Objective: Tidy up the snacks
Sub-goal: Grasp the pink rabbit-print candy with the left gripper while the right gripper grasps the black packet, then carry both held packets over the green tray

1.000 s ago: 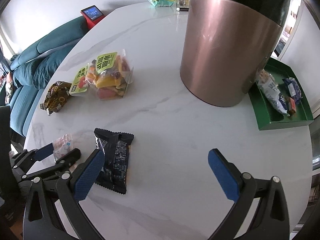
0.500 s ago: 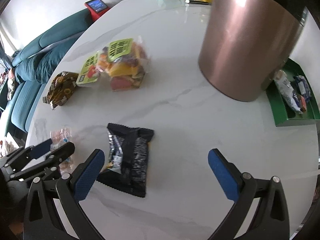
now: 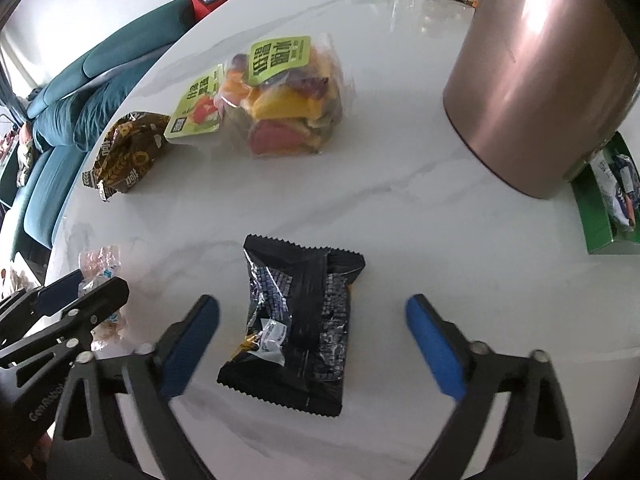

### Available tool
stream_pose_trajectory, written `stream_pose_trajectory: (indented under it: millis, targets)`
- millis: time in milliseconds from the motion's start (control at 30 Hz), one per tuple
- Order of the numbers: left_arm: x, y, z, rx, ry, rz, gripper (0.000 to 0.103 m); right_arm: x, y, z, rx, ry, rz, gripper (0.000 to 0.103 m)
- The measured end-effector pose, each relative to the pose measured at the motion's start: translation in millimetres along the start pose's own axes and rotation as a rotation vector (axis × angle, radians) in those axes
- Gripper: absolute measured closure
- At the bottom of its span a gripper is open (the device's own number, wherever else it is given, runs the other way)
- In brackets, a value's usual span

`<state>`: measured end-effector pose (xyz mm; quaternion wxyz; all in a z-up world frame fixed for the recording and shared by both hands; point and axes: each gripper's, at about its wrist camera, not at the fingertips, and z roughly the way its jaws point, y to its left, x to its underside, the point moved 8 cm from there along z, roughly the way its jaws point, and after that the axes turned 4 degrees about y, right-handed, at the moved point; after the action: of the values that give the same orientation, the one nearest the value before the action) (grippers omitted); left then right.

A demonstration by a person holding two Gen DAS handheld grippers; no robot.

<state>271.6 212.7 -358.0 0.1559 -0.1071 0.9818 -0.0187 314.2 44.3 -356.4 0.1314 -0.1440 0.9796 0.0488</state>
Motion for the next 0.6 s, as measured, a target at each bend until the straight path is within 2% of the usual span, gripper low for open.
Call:
stream_pose_trajectory:
  millis: [267, 333, 433, 600]
  targets:
    - [-2.9, -0.9, -1.2, 0.014, -0.001, -0.001, 0.065, 0.8, 8.4, -0.3, 0.051, -0.031, -0.071, 0.002]
    - [-2.9, -1.8, -1.7, 0.015, -0.004, -0.003, 0.065, -0.4, 13.2, -1.6, 0.049, -0.034, -0.081, 0.023]
    - [-3.0, -3.3, -2.2, 0.016, -0.004, 0.0, 0.065, -0.6, 16.4, -2.8, 0.042, -0.034, -0.1, 0.034]
    - [-3.1, -7.3, -5.1, 0.016, -0.007, 0.004, 0.065, 1.6, 14.9, -7.5, 0.0, -0.04, -0.086, 0.043]
